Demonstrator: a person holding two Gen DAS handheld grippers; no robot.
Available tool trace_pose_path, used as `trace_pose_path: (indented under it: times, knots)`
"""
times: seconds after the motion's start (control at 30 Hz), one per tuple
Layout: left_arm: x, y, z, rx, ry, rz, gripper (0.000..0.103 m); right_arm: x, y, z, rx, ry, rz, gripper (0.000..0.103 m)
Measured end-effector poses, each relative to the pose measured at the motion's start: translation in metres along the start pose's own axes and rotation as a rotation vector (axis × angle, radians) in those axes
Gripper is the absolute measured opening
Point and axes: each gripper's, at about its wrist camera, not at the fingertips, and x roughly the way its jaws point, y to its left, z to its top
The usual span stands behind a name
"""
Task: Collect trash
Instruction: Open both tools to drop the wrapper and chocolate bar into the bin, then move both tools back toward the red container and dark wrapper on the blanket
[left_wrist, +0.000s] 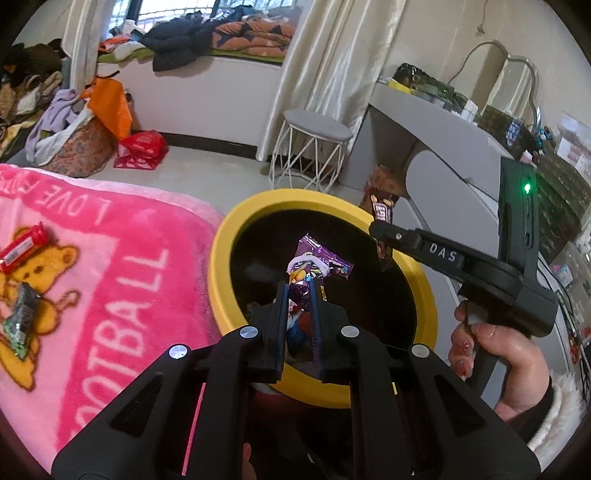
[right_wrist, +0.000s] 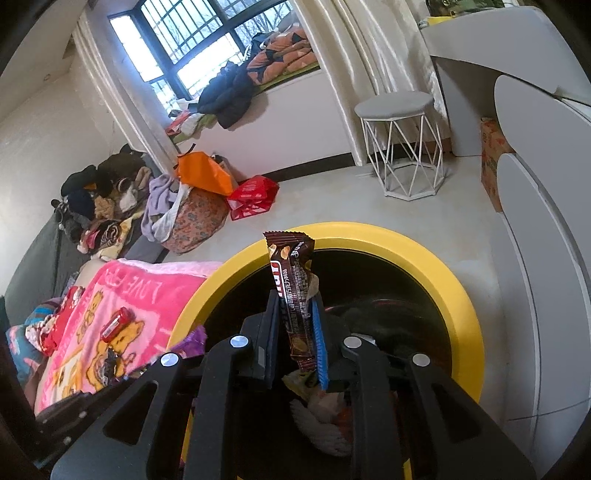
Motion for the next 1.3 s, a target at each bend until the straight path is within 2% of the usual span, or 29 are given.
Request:
trace_pose_path:
  times: [0.3,0.37,0.43,0.5,0.57,0.63,0.7,0.73,1.07,1.3]
  knots:
    - [0.020,-0.011,0.000,0.032,0.033,-0.012,0.008,0.002,-0.016,0.003,0.038,0.001,-0.011,0.019]
    - [0.023,-0.012,0.002,0.036,0.033,-0.009,0.008,0.002,-0.018,0.004,0.046,-0.001,-0.012,0.028]
    - [0.023,-0.012,0.003,0.042,0.028,0.000,0.018,0.001,-0.020,0.004,0.061,-0.007,-0.010,0.040]
    - [0.020,-0.010,0.003,0.040,0.014,0.001,0.048,0.001,-0.022,0.005,0.068,-0.014,-0.010,0.046]
    - [0.017,-0.008,0.004,0.036,0.001,-0.004,0.053,0.000,-0.022,0.005,0.068,-0.017,-0.014,0.051]
    - [0.014,-0.008,0.005,0.032,-0.009,0.005,0.066,0.000,-0.021,0.005,0.068,-0.019,-0.017,0.055]
    - [0.011,-0.005,0.006,0.013,-0.021,-0.004,0.088,0.001,-0.020,0.005,0.062,-0.020,-0.024,0.058]
    - [0.009,-0.003,0.006,0.002,-0.029,-0.008,0.093,0.001,-0.018,0.005,0.055,-0.021,-0.029,0.060]
    - [-0.009,0.009,0.008,-0.025,-0.073,0.031,0.093,-0.001,-0.005,0.005,-0.006,-0.032,-0.040,0.065]
    - [-0.027,0.032,0.010,-0.068,-0.107,0.077,0.093,-0.003,0.011,0.004,-0.061,-0.042,-0.026,0.070]
